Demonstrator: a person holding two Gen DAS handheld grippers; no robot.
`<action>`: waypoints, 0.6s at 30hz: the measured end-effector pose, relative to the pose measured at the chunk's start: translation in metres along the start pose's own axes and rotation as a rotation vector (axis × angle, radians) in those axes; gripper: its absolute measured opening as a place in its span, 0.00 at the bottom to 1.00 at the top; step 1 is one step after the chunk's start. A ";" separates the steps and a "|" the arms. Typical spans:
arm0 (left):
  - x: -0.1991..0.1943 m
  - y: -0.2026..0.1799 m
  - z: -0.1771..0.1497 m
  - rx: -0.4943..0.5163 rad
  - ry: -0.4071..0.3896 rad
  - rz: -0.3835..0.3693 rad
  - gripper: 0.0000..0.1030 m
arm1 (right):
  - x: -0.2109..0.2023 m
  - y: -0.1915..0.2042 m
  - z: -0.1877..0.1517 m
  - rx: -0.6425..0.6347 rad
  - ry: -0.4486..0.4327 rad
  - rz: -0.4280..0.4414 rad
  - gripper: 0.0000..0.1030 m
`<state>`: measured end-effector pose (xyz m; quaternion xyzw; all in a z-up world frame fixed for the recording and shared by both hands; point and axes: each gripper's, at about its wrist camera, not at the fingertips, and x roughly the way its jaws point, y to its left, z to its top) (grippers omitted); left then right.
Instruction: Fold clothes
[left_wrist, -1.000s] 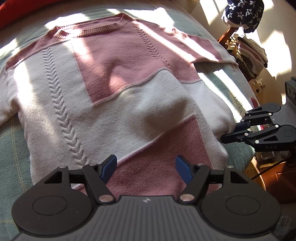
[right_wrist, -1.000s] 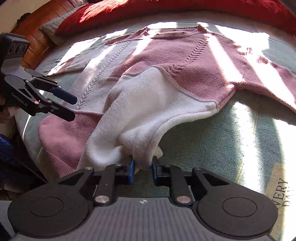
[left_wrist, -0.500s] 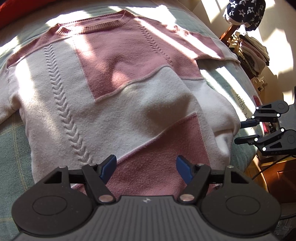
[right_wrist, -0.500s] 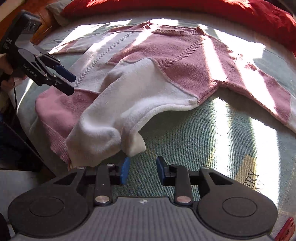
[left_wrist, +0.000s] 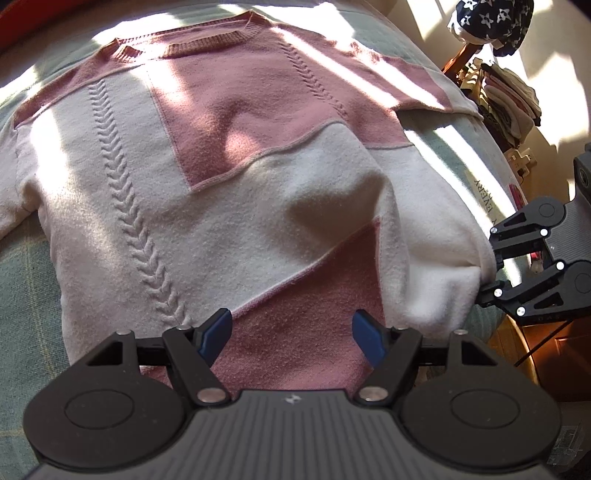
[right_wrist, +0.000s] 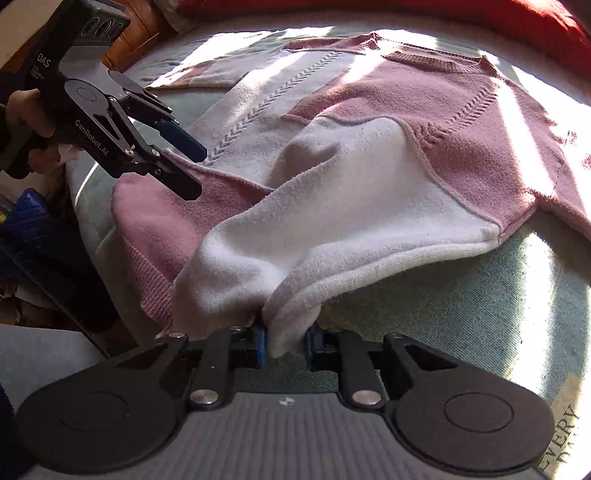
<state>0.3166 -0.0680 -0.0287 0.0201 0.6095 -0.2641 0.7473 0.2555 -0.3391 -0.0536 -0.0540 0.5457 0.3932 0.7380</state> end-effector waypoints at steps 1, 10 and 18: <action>-0.001 0.001 0.000 -0.002 -0.001 0.000 0.70 | -0.006 0.000 -0.002 0.035 0.007 0.025 0.19; 0.002 0.008 -0.005 -0.023 0.010 0.004 0.70 | -0.074 -0.030 -0.025 0.357 -0.024 0.086 0.13; -0.009 0.010 -0.015 -0.011 -0.007 0.059 0.70 | -0.054 -0.050 -0.054 0.405 0.022 -0.057 0.33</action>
